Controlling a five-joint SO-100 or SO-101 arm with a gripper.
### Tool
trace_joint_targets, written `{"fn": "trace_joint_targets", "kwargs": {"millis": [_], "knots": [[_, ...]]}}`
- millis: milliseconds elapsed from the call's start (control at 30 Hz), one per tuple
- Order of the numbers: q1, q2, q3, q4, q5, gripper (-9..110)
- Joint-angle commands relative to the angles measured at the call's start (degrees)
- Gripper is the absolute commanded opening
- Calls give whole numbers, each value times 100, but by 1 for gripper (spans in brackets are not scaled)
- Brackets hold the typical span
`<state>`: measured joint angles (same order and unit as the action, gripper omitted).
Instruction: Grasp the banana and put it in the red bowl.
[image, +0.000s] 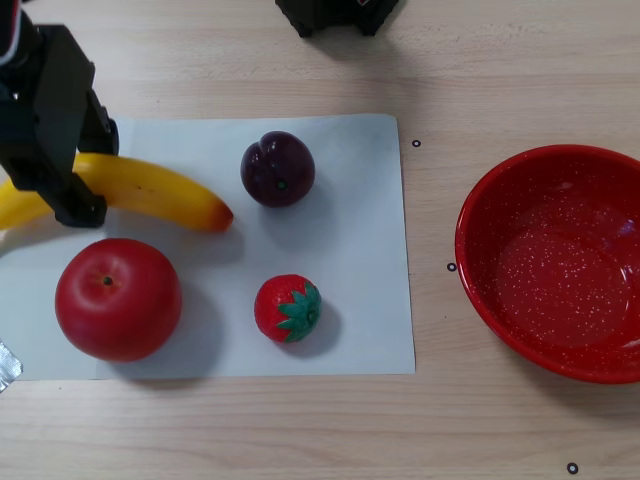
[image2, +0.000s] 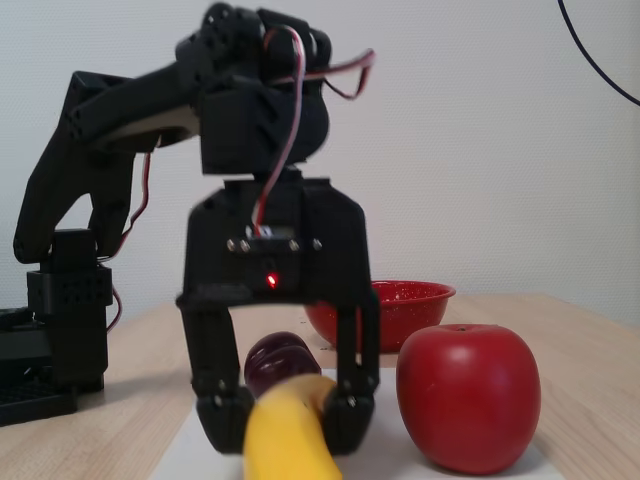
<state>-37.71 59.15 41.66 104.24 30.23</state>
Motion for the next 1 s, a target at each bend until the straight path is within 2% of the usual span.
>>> {"fn": "trace_joint_targets", "kwargs": {"millis": [0,600,967], "knots": [[-70,1749,-220,167,114,0],[255,4069,1107,492,26,0],[1512,4658,1028,492,-756,0]]}}
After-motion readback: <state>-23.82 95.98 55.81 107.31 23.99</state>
